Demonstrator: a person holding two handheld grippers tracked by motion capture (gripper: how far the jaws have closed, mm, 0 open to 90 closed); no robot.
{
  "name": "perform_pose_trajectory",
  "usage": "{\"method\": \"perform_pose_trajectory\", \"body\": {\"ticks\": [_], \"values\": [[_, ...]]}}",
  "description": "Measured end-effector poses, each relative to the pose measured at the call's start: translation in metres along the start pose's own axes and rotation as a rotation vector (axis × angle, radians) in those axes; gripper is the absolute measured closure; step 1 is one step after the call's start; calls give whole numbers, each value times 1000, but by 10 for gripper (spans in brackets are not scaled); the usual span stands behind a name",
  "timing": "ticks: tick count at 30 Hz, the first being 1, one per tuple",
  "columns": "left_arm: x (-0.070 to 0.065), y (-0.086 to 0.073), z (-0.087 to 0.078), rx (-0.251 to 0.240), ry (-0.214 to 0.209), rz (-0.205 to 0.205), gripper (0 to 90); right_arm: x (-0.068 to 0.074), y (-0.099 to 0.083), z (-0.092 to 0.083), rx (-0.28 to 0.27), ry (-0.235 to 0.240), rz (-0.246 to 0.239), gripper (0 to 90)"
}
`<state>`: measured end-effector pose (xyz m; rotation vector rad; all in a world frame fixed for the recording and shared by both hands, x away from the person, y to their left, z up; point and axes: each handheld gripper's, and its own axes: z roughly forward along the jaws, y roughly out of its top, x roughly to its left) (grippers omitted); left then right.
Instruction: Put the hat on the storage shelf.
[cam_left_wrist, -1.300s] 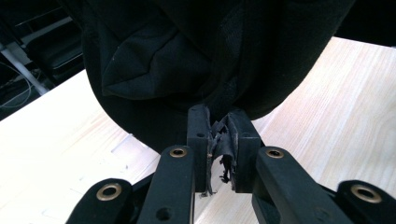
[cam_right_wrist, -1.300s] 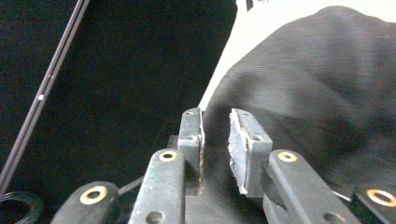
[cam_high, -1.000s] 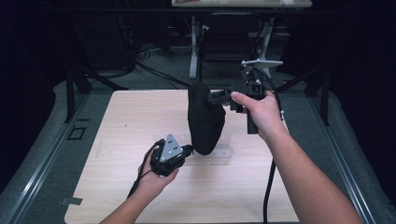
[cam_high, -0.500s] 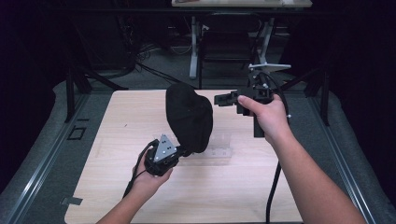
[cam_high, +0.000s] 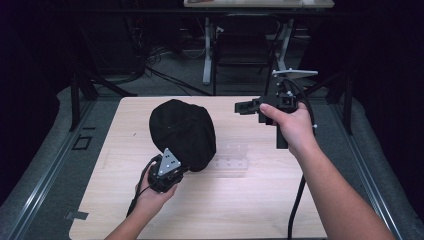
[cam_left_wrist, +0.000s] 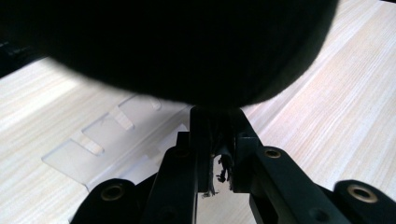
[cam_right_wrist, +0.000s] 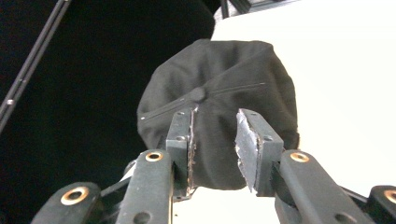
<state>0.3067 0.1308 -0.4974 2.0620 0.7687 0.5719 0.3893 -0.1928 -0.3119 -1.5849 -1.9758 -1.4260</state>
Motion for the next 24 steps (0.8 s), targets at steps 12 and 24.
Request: {"method": "perform_pose_trajectory", "body": {"ticks": [12, 24], "values": [[2, -15, -5, -19, 8, -41, 707, -1, -11, -2, -19, -114, -88, 632], [21, -38, -32, -17, 6, -184, 527, -19, -33, 0, -12, -206, -114, 604]]}}
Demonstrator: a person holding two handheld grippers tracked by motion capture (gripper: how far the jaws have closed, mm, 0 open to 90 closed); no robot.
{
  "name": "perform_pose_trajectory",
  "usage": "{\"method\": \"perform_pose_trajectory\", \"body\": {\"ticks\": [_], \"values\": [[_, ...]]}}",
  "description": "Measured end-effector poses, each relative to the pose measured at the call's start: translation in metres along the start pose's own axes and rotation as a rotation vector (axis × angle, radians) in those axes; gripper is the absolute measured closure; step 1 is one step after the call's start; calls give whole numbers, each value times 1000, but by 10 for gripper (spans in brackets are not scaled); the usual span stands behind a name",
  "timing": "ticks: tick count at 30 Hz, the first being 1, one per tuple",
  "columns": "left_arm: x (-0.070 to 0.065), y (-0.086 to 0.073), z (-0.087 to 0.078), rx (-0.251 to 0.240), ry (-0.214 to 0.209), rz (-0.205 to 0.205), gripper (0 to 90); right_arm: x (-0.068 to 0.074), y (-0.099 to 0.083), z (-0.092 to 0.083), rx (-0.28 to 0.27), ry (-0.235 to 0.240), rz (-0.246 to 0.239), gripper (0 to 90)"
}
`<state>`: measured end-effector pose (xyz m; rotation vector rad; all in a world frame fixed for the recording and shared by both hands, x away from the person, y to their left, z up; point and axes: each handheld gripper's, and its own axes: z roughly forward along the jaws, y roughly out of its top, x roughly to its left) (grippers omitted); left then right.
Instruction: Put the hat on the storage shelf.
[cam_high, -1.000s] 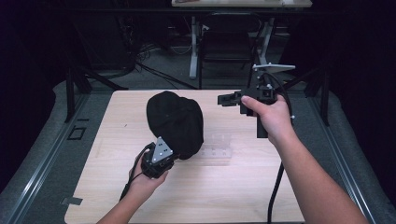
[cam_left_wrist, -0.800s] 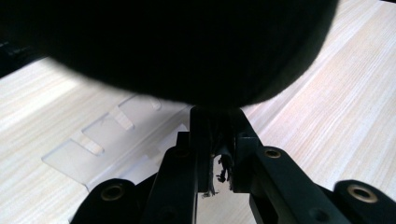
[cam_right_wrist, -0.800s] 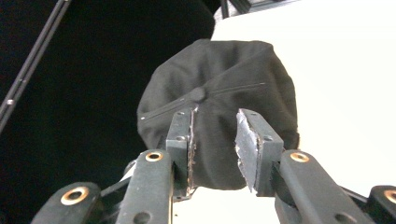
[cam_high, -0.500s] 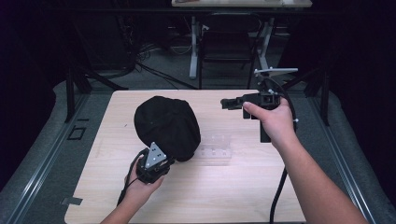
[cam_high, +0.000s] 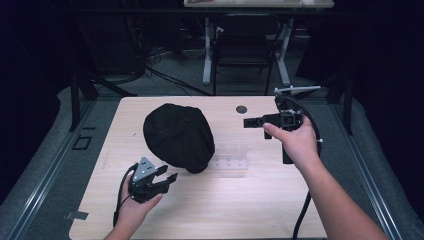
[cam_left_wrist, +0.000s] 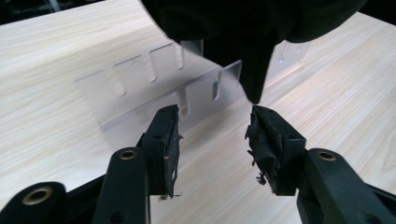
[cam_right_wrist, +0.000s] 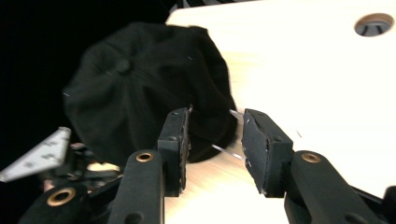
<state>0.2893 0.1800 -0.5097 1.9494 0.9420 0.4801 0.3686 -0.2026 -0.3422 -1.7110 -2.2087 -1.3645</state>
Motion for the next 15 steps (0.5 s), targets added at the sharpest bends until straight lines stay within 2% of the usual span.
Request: {"method": "perform_pose_trajectory", "body": {"ticks": [5, 6, 11, 12, 15], "values": [[8, -9, -11, -19, 19, -18, 515, -7, -11, 3, -6, -40, -18, 593], [10, -11, -12, -21, 19, -25, 514, -10, -18, 4, -10, -58, -31, 583], [19, -19, -10, -16, 43, -40, 510, -17, -35, 8, 10, -95, -56, 574], [20, -20, -9, -13, 44, -41, 508, -20, -43, 10, 11, -121, -77, 566], [24, -26, -8, -6, 49, -46, 505, -23, -51, 12, 1, -130, -94, 558]]}}
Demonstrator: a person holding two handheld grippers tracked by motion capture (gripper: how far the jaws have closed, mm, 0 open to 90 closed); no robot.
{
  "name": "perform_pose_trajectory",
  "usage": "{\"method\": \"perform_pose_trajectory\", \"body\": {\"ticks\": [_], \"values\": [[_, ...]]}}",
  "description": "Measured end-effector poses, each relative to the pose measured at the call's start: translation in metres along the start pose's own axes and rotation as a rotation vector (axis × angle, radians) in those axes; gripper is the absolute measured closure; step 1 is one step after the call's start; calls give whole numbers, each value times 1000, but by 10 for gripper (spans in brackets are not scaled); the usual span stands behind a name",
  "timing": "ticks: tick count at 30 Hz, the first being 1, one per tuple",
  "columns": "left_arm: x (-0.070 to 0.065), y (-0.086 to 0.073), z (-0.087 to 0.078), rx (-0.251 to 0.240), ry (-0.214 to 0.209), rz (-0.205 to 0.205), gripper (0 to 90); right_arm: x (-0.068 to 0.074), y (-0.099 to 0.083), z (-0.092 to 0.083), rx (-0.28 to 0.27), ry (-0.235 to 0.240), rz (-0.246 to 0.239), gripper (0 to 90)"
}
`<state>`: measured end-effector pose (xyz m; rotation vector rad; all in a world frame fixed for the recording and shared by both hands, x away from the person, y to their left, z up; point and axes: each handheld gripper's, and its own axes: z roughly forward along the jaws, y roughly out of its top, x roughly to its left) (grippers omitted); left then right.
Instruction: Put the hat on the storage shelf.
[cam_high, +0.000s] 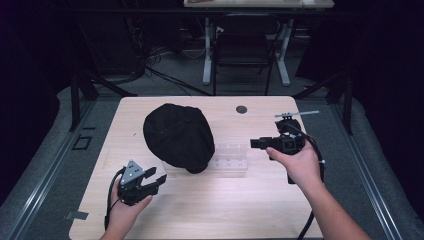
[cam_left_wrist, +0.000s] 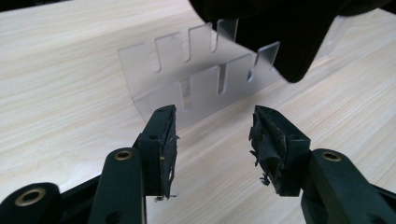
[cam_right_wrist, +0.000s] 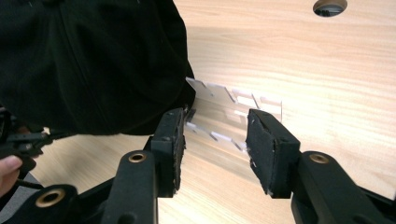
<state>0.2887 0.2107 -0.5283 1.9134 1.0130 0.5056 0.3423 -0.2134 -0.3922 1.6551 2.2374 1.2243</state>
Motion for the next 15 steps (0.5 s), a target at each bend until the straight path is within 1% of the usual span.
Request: {"method": "perform_pose_trajectory", "body": {"ticks": [1, 2, 4, 6, 7, 9, 10, 11, 13, 14, 15], "values": [[2, -3, 2, 7, 1, -8, 500, -2, -8, 2, -7, -20, -19, 543], [3, -4, 3, 7, -3, -16, 498, -3, -12, 3, -17, -25, -28, 541], [4, -5, 4, 9, -3, -19, 494, -3, -15, 4, -16, -23, -30, 535], [5, -6, 4, 20, -3, -19, 488, -4, -22, 6, -36, -30, -48, 516], [5, -7, 5, 4, -3, -19, 486, -4, -26, 7, -34, -39, -62, 507], [7, -7, 6, 11, -1, -15, 485, -5, -36, 11, -63, -59, -100, 502], [7, -7, 7, 9, -1, -23, 485, -5, -39, 12, -62, -68, -102, 502], [9, -8, 6, 14, 0, -22, 485, -7, -47, 15, -75, -86, -127, 494], [10, -8, 6, 21, 7, -29, 485, -7, -51, 17, -73, -92, -127, 493], [11, -8, 6, 19, 5, -32, 486, -8, -54, 19, -77, -110, -147, 491], [13, -9, 7, 16, 13, -35, 486, -12, -61, 23, -90, -140, -159, 491]]}}
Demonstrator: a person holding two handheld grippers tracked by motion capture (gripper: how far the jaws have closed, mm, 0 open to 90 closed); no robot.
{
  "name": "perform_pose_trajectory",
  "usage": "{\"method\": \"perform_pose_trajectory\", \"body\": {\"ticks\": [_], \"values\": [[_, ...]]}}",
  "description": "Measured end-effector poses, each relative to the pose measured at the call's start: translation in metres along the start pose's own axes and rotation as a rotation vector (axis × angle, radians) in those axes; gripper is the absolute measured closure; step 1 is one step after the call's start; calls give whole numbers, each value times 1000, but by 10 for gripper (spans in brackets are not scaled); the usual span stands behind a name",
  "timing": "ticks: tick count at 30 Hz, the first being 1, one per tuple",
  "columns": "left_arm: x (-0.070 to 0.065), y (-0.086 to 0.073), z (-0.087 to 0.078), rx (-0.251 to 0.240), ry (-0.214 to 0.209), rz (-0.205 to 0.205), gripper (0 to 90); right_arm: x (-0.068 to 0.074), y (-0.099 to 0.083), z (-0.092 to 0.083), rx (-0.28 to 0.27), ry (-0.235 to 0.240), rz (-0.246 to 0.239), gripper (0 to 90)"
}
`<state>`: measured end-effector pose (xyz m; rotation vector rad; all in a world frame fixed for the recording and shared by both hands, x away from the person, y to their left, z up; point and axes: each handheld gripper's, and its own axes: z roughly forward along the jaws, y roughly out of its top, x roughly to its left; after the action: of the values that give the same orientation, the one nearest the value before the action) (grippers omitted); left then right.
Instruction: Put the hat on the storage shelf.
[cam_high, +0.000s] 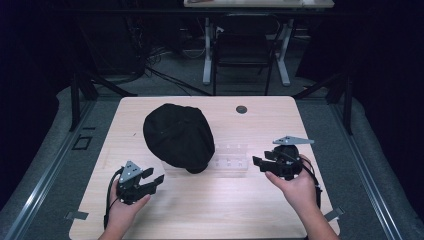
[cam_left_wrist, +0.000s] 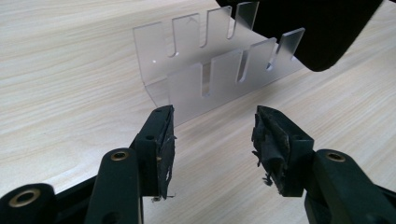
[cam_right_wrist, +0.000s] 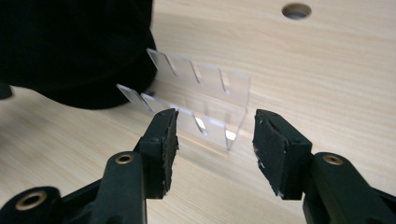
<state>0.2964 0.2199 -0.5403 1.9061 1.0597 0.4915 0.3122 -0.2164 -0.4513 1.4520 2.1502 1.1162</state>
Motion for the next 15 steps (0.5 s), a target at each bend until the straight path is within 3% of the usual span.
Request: {"method": "perform_pose_trajectory", "body": {"ticks": [4, 6, 8, 15], "values": [[2, -1, 1, 5, 1, -6, 487, -4, -13, 6, 2, -14, 11, 491], [3, -2, 2, 15, -2, -7, 487, -6, -27, 12, 11, -43, -4, 499], [4, -2, 2, 17, -2, -9, 487, -6, -31, 13, 12, -42, -8, 499], [4, -3, 3, 5, 0, -20, 487, -3, -61, 22, -30, -58, -28, 496]]}}
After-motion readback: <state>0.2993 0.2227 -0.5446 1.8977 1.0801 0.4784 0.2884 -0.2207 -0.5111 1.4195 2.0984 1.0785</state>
